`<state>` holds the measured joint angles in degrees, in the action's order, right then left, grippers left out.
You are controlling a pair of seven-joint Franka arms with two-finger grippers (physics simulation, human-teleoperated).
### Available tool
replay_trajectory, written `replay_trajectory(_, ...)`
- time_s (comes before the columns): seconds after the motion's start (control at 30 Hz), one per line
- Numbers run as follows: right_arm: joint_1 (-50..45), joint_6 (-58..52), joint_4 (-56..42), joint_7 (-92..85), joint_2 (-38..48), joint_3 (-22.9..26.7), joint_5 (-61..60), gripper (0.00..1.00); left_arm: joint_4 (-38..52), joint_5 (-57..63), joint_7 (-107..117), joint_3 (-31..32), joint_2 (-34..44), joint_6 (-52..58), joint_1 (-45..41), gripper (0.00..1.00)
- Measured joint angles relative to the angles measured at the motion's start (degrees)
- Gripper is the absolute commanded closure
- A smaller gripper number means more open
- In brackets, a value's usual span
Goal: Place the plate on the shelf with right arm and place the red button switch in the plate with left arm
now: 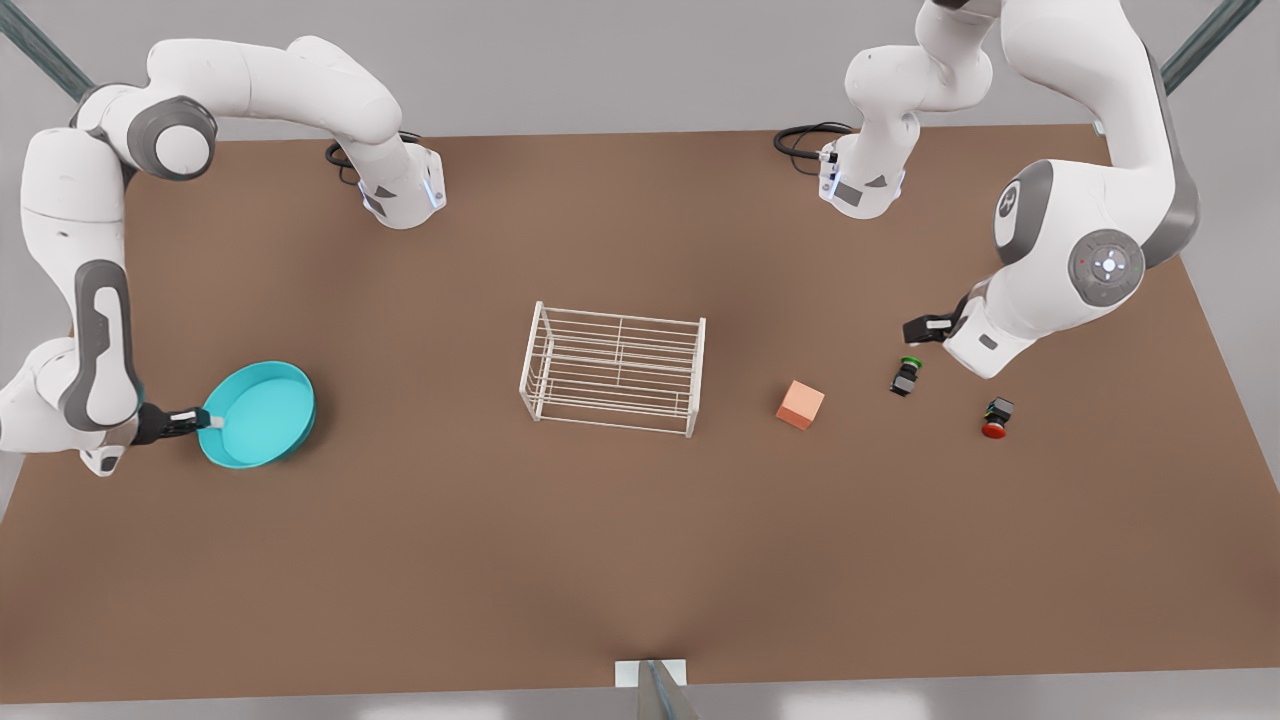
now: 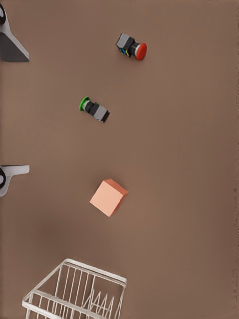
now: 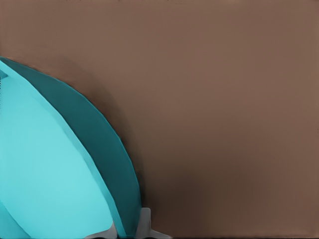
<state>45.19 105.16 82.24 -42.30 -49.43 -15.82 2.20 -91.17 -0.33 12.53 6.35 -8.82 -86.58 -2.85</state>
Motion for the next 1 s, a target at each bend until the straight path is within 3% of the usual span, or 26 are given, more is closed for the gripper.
replay_trajectory(0.23, -0.1, -3.3, 0.0, -1.0, 4.1, -0.8, -0.5, 0.72, 1.5, 0.7, 0.0, 0.4, -0.7, -1.3, -0.6, 0.00)
replay_trajectory(0.43, -0.9, -7.7, 0.0, -1.5, 9.0, -6.3, -0.8, 0.75, 1.0, 1.0, 0.0, 0.8, -0.9, -1.9, -0.8, 0.00)
replay_trajectory(0.5, -0.9, -8.6, 0.0, -1.7, 9.7, -7.9, -0.9, 0.75, -1.9, 1.3, 0.0, 0.5, 0.1, -2.1, -0.3, 0.00)
replay_trajectory(0.63, -3.0, -10.6, 0.0, -1.8, 11.5, -10.7, -1.8, 0.75, -17.3, 3.3, 0.0, 0.4, 6.3, -7.9, 0.3, 0.00)
replay_trajectory(0.73, -6.6, -12.0, 0.0, -1.6, 13.8, -11.1, -3.5, 0.75, -19.4, 4.0, 0.4, -0.1, 0.7, -14.6, 1.8, 0.00)
replay_trajectory(0.87, -12.0, -13.7, 0.3, -0.3, 17.2, -11.1, -5.7, 0.75, -15.7, 4.1, -2.0, -0.2, -6.5, -21.6, 13.2, 0.00)
replay_trajectory(1.0, -18.4, -16.0, 0.8, 3.1, 21.2, -11.1, -7.7, 0.74, -15.2, 4.5, -8.1, -0.2, -12.1, -29.2, 15.3, 0.00)
